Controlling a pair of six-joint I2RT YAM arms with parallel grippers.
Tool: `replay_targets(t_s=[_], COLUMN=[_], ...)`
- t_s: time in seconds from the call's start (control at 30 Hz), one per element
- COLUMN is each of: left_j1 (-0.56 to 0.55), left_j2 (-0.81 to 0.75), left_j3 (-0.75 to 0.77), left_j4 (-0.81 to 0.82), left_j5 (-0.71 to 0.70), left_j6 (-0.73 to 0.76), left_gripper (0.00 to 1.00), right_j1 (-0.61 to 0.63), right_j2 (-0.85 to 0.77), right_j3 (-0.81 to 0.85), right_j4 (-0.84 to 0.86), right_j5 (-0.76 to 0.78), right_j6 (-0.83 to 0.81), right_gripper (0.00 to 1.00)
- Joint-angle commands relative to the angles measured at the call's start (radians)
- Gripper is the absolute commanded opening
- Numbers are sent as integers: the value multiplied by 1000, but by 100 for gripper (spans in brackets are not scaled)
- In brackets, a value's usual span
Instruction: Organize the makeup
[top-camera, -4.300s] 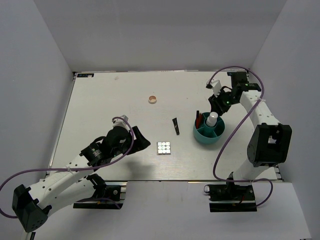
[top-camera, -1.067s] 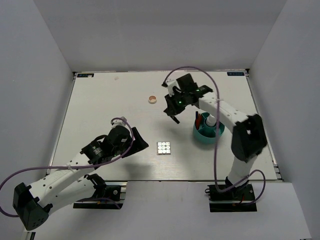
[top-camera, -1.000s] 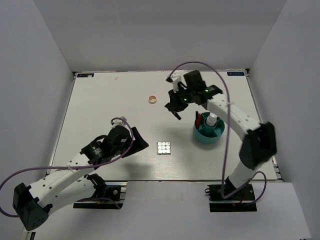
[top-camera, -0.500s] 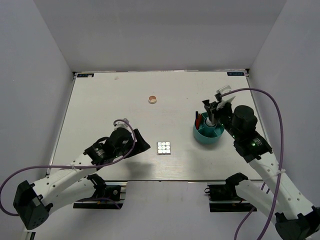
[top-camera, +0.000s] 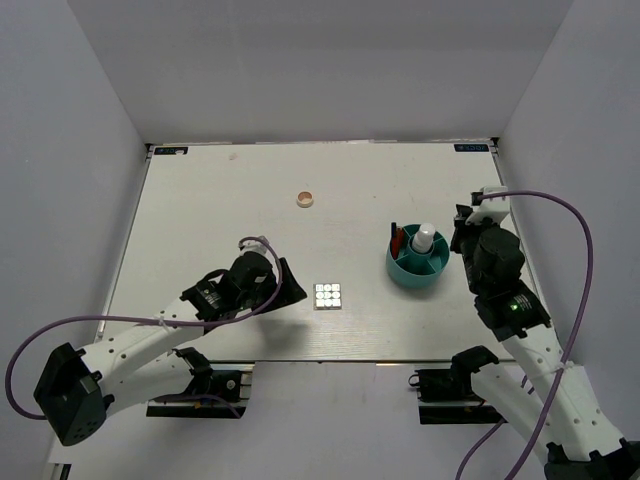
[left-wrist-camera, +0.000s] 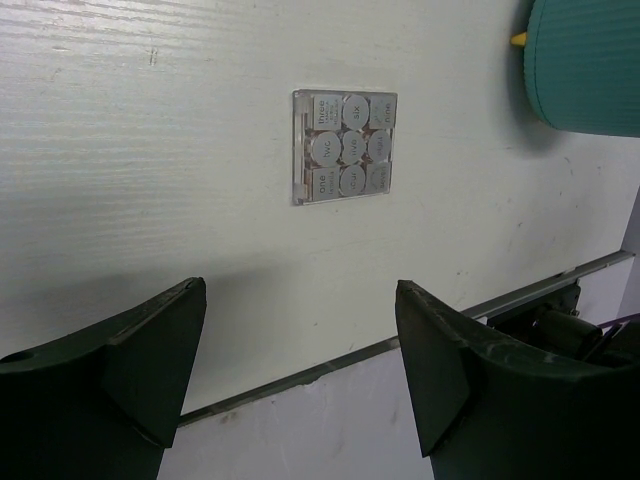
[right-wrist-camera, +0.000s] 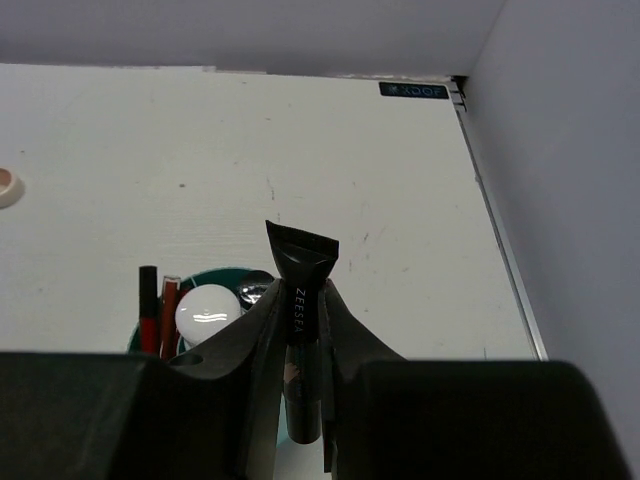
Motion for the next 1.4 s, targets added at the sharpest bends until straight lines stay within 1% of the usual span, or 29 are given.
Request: replay_targets(t_s=[0.0,0.13,0.4,0.63,0.93,0.97,1.1,1.13,1.2,1.23,1.3,1.33,1.37], left_j1=[-2,-2,-2,-2,-2,-2,-2,-2,-2,-2,-2,-2,-2], left_j2=[-20,-34,-78,-101,-101,-101,-103,-104,-106,-107,-107,-107,-107], left_j3=[26,23,16,17,19,19,16,16,16,16,12,12,14], left_j4=[19,8,-22,-47,-50,-50,-47,-48,-47,-48,-49,-47,-45], left_j5=[14,14,-3,-15,-17,-17,-15,-17,-18,-18,-18,-17,-17], left_j6=[14,10,-4,-12,-12,-13,-13,-13,-12,-12,-13,-12,-12], left_gripper=[86,86,86,86,86,86,86,86,85,86,86,86,86], right_j1=[-18,-38,-86,-130,-169,-172,-184,-186,-189,-192,-196,-198,-201], right_j2=[-2,28,151,237,301,303,317,320,320,318,321,320,320], right_j3=[-21,-63,-112,-101,-119,-122,-138,-147,-150,-153,-156,-161,-162], right_j4=[16,47,114,127,150,180,194,199,200,200,200,200,200], right_j5=[85,94,24,-15,-103,-110,-122,-124,-128,-133,-137,-137,-137], right_j6=[82,148,262,328,371,374,385,386,386,388,391,391,392], right_gripper=[3,4,4,4,9,10,12,14,20,25,32,37,40])
